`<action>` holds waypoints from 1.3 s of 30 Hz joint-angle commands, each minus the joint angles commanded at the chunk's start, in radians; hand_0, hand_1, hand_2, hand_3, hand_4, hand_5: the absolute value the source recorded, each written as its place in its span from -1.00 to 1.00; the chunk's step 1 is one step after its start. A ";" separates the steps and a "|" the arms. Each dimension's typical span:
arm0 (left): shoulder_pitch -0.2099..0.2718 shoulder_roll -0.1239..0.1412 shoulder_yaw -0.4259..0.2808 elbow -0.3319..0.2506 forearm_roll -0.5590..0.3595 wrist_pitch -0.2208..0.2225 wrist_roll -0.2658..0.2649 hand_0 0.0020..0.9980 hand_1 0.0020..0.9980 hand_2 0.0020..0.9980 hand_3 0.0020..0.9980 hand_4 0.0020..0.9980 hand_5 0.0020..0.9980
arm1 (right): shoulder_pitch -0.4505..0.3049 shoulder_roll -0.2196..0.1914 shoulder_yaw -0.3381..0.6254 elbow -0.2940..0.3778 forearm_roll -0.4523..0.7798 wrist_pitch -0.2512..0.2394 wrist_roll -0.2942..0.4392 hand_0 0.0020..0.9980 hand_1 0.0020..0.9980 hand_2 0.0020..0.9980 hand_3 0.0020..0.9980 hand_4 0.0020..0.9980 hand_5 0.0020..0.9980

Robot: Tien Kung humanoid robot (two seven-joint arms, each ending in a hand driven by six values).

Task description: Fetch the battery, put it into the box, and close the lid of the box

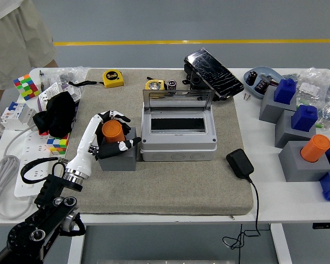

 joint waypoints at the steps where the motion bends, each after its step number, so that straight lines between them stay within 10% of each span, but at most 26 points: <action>1: -0.002 -0.002 0.002 0.002 -0.003 0.005 -0.005 -0.76 -0.66 -0.53 -0.47 1.00 -1.00 | 0.000 0.000 -0.001 0.000 0.000 0.000 0.000 0.28 0.30 0.32 0.15 0.94 0.16; 14: -0.005 0.004 0.006 -0.013 -0.009 0.027 -0.019 -0.94 -1.00 -0.86 -0.77 1.00 -1.00 | 0.000 0.001 0.001 0.000 0.000 0.000 0.000 0.28 0.30 0.32 0.15 0.94 0.16; 23: -0.030 0.044 0.034 -0.152 0.096 0.019 0.102 -0.96 -1.00 -0.87 -0.80 1.00 -1.00 | -0.002 0.002 0.003 0.000 -0.002 0.000 0.000 0.28 0.30 0.32 0.15 0.94 0.16; 31: -0.180 0.070 0.166 -0.251 0.285 -0.002 0.315 -0.98 -1.00 -0.86 -0.79 1.00 -0.97 | -0.001 0.001 0.001 0.000 0.003 -0.001 0.000 0.28 0.30 0.32 0.15 0.94 0.16; 39: -0.396 -0.002 0.341 -0.159 0.432 0.000 0.502 -0.98 -1.00 -0.84 -0.77 1.00 -0.83 | 0.001 -0.001 -0.008 0.000 0.011 -0.001 -0.001 0.28 0.30 0.32 0.15 0.94 0.16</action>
